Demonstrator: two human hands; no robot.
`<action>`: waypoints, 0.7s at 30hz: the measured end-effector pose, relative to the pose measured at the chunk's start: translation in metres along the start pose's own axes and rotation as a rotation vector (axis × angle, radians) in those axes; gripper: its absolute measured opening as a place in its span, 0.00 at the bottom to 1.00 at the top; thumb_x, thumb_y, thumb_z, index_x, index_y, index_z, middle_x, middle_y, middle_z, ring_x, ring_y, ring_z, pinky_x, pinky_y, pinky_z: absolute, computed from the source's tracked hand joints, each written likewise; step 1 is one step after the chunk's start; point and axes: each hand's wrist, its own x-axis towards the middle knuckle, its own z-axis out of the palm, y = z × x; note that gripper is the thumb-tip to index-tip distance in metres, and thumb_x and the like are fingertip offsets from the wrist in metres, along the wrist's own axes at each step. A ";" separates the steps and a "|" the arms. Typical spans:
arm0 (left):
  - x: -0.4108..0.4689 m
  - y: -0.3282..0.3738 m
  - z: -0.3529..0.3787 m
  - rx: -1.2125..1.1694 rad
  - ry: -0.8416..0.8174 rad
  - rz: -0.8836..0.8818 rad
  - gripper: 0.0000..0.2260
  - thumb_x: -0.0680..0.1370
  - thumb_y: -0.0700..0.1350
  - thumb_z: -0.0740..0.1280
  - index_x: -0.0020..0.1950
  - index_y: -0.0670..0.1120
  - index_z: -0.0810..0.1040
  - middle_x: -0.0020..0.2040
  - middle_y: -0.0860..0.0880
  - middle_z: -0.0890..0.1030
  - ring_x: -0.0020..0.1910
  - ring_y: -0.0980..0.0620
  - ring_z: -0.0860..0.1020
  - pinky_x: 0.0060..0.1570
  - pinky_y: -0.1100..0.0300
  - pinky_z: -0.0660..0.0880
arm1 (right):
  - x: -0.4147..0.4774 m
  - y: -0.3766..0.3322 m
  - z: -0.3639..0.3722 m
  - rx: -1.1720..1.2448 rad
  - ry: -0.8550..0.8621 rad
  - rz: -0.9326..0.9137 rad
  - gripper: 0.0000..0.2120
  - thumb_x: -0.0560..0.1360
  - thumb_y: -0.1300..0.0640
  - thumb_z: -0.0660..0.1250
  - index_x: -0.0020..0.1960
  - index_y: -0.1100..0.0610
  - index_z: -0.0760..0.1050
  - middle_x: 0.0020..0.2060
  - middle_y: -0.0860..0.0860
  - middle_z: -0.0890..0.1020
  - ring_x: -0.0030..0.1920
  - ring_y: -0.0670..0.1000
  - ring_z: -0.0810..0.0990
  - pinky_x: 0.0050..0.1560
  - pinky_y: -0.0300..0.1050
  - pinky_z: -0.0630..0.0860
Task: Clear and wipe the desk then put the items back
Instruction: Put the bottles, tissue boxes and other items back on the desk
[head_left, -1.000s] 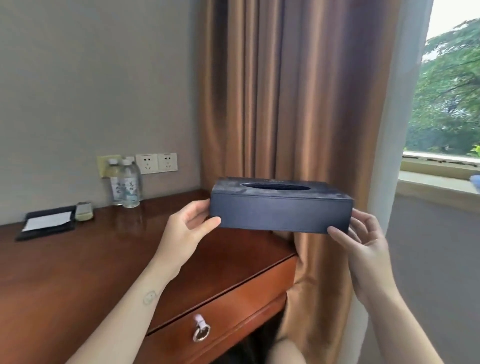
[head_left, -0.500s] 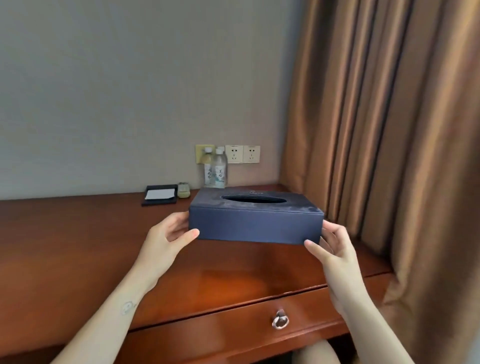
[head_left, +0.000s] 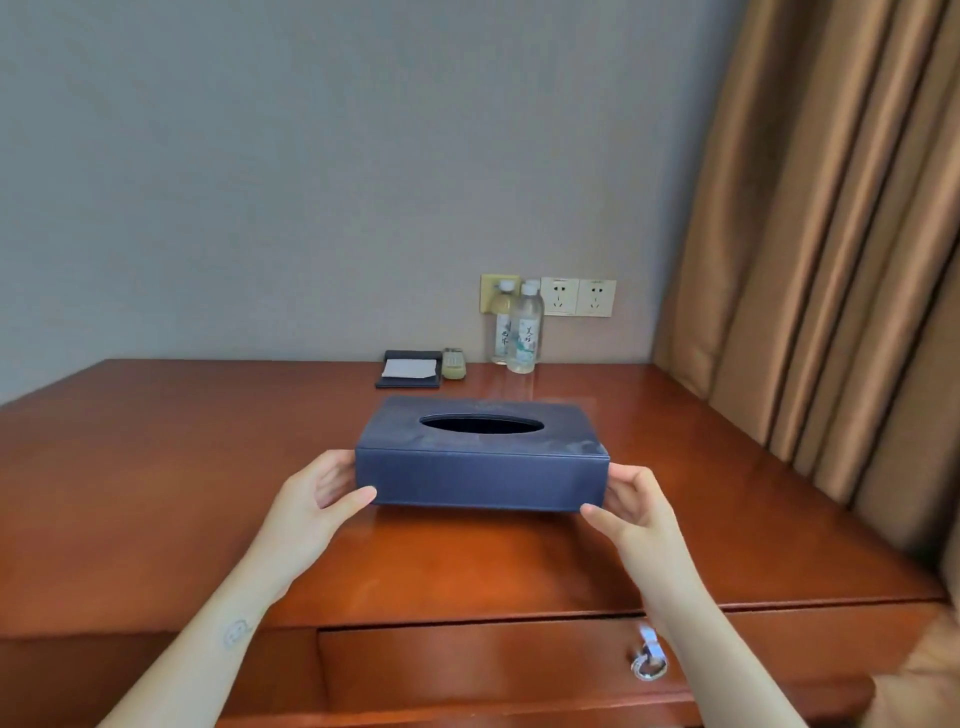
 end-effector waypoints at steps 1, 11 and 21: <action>-0.001 -0.002 -0.004 0.009 0.016 -0.013 0.17 0.76 0.39 0.70 0.63 0.53 0.74 0.57 0.62 0.78 0.55 0.66 0.76 0.48 0.75 0.71 | 0.002 0.002 0.005 -0.001 -0.013 0.015 0.17 0.75 0.69 0.68 0.58 0.53 0.72 0.59 0.45 0.81 0.58 0.40 0.79 0.51 0.33 0.77; -0.018 -0.022 -0.063 0.183 0.089 -0.124 0.17 0.76 0.40 0.71 0.50 0.63 0.73 0.42 0.69 0.80 0.44 0.73 0.78 0.40 0.77 0.71 | 0.016 0.012 0.063 -0.032 -0.187 0.103 0.15 0.75 0.69 0.68 0.56 0.54 0.71 0.58 0.42 0.80 0.57 0.39 0.79 0.49 0.32 0.76; -0.022 -0.042 -0.132 0.440 0.272 -0.266 0.18 0.78 0.41 0.69 0.68 0.48 0.75 0.60 0.49 0.81 0.60 0.49 0.78 0.60 0.54 0.72 | 0.036 0.014 0.154 -0.128 -0.403 0.063 0.12 0.76 0.67 0.67 0.55 0.54 0.72 0.57 0.41 0.79 0.57 0.37 0.77 0.45 0.25 0.74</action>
